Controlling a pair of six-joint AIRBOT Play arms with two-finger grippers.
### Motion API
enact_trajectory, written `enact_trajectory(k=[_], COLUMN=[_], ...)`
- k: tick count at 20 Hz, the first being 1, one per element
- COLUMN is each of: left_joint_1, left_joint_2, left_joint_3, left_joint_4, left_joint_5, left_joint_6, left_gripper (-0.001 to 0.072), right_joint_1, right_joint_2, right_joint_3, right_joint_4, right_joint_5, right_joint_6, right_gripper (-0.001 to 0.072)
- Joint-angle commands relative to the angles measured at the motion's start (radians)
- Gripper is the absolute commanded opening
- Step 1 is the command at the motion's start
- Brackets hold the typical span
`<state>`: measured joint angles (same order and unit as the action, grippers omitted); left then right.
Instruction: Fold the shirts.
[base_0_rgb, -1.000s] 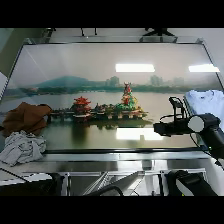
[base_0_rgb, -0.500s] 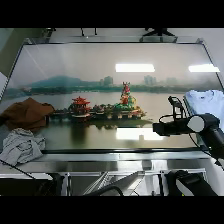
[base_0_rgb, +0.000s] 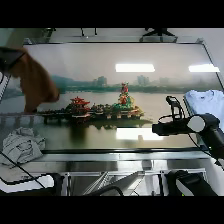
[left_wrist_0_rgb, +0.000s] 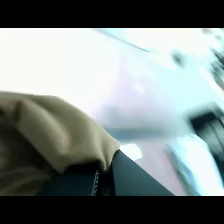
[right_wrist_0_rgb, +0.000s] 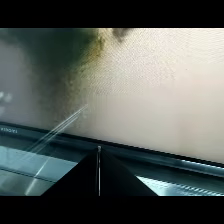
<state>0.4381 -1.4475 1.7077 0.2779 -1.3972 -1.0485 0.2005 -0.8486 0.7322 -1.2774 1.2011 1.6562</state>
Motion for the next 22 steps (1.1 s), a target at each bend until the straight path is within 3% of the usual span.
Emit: enact_trajectory(k=[1, 4, 7, 10, 15, 16, 17, 18, 19, 22], left_joint_1=[-0.276, -0.443, -0.542, -0.567, -0.566, -0.56, -0.552, -0.533, -0.511, -0.406], left_joint_2=[0.041, 0.04, 0.04, 0.013, -0.106, -0.13, -0.156, -0.18, -0.195, -0.195], left_joint_3=[0.129, 0.138, 0.045, -0.075, -0.254, -0.275, -0.282, -0.277, -0.269, -0.238], left_joint_4=[-0.068, -0.049, 0.117, 0.241, 0.281, 0.282, 0.281, 0.281, 0.281, 0.33], left_joint_5=[-0.028, -0.029, -0.016, 0.007, 0.009, 0.007, -0.019, -0.056, -0.093, -0.179], left_joint_6=[-0.039, -0.043, -0.061, -0.069, -0.014, -0.014, -0.014, -0.015, -0.02, -0.077], left_gripper=[0.0005, 0.0006, 0.0005, 0.0005, 0.0007, 0.0009, 0.0143, 0.0579, 0.0698, 0.0698], right_joint_1=[0.001, 0.0, 0.0, 0.0, 0.0, 0.0, 0.0, 0.0, -0.002, -0.015], right_joint_2=[0.001, 0.001, 0.001, 0.001, 0.001, 0.001, 0.001, 0.001, 0.001, -0.001], right_joint_3=[0.0, 0.0, 0.0, 0.0, 0.0, 0.0, 0.0, 0.0, 0.0, 0.0], right_joint_4=[-0.059, -0.089, -0.104, -0.103, -0.103, -0.103, -0.103, -0.103, -0.103, -0.108], right_joint_5=[0.003, 0.002, 0.003, 0.002, 0.003, 0.002, 0.003, 0.003, 0.001, -0.065], right_joint_6=[-0.011, -0.011, -0.011, -0.011, -0.01, -0.008, 0.008, 0.019, 0.02, 0.045], right_gripper=[0.0018, 0.0018, 0.0017, 0.0018, 0.0027, 0.0119, 0.0347, 0.0458, 0.0457, 0.0457])
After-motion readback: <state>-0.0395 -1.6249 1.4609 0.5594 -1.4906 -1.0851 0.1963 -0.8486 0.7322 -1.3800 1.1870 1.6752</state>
